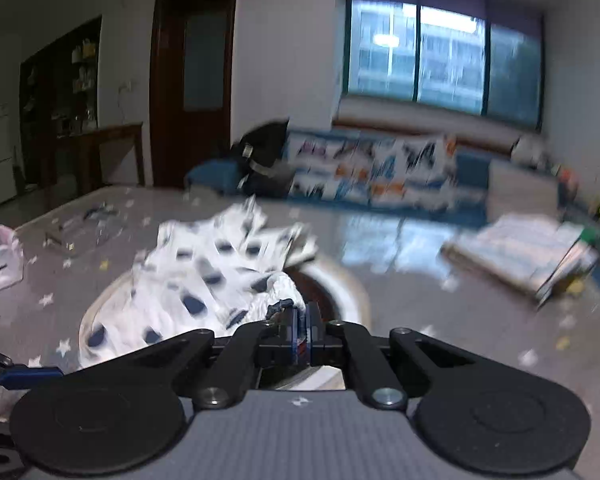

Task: Fold clothes

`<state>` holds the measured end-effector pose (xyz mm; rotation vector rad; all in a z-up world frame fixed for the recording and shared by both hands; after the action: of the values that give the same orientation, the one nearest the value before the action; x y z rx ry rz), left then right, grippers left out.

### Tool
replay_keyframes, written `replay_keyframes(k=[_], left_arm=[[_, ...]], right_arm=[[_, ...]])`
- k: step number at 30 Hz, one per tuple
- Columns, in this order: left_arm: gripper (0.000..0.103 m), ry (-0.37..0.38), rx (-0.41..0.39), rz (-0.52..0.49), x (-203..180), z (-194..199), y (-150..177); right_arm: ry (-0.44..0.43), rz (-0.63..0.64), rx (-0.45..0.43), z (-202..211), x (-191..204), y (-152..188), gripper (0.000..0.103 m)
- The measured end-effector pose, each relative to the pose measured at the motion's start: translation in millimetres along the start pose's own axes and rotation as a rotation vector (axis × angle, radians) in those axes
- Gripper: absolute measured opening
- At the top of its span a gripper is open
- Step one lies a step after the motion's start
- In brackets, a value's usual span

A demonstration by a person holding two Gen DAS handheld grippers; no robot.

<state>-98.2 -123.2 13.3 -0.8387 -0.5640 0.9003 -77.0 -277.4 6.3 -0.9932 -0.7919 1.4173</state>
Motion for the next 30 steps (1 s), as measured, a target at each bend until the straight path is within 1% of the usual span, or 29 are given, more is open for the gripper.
replay_keyframes(k=[2, 6, 9, 11, 12, 13, 14, 15, 17, 21, 25, 26, 28, 29, 30], left_arm=[[0.030, -0.003, -0.019, -0.035, -6.1, 2.2, -5.4], [0.030, -0.008, -0.080, -0.086, -16.5, 10.8, -16.7], [0.032, -0.023, -0.134, -0.163, -27.1, 19.6, -20.9], [0.032, -0.034, -0.143, -0.203, -33.0, 22.4, -20.1], [0.029, -0.021, -0.141, -0.209, -35.0, 24.8, -20.0], [0.027, -0.009, -0.139, -0.215, -37.0, 27.1, -19.9], [0.019, 0.003, -0.139, -0.221, -38.8, 29.9, -20.1], [0.015, 0.011, -0.149, -0.227, -39.2, 35.4, -22.0], [0.014, 0.007, -0.171, -0.234, -37.4, 45.5, -27.1], [0.014, 0.047, -0.200, -0.209, -29.7, 64.4, -37.4], [0.014, 0.099, -0.146, -0.192, -33.3, 56.6, -26.7], [0.016, 0.114, -0.129, -0.184, -34.1, 53.9, -22.8], [0.019, 0.147, -0.108, -0.166, -36.8, 51.9, -14.8], [0.022, 0.154, -0.109, -0.160, -35.8, 53.6, -11.9], [0.028, 0.159, -0.111, -0.153, -34.5, 55.6, -9.2]], right_arm=[[0.023, -0.006, -0.032, 18.7, -4.8, -5.3, 0.003], [0.093, -0.028, -0.081, 54.1, -18.5, -7.6, 0.003], [0.135, -0.060, -0.063, 72.1, -31.4, 1.4, 0.003], [0.142, -0.077, -0.035, 78.2, -37.4, 9.3, 0.003], [0.141, -0.084, -0.019, 79.3, -39.1, 12.8, 0.003], [0.137, -0.090, -0.004, 79.4, -40.6, 16.0, 0.003], [0.134, -0.097, 0.011, 79.5, -42.0, 19.2, 0.003], [0.125, -0.103, 0.024, 79.9, -42.9, 22.0, 0.003], [0.106, -0.109, 0.033, 82.2, -39.8, 23.0, 0.003], [0.088, -0.117, 0.009, 85.5, -37.0, 19.6, 0.003], [0.076, -0.130, -0.010, 83.6, -35.8, 12.7, 0.003], [0.065, -0.135, -0.012, 82.5, -35.2, 10.1, 0.003], [0.018, -0.139, -0.022, 79.8, -29.6, 2.7, 0.003], [-0.014, -0.134, -0.031, 78.7, -23.8, -2.7, 0.003], [-0.049, -0.126, -0.042, 78.1, -17.3, -8.7, 0.003]])
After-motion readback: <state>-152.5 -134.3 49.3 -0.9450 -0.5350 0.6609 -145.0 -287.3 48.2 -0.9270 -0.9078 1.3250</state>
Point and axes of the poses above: each gripper's, at about its wrist camera, not at the fingertips, and z roughly against the way its jaws point, x to its left, y to its underside, the point moved 3 cm from there along -z, roughly the way its jaws point, and after that the axes turned 9 degrees about y, right-handed, at the moved point
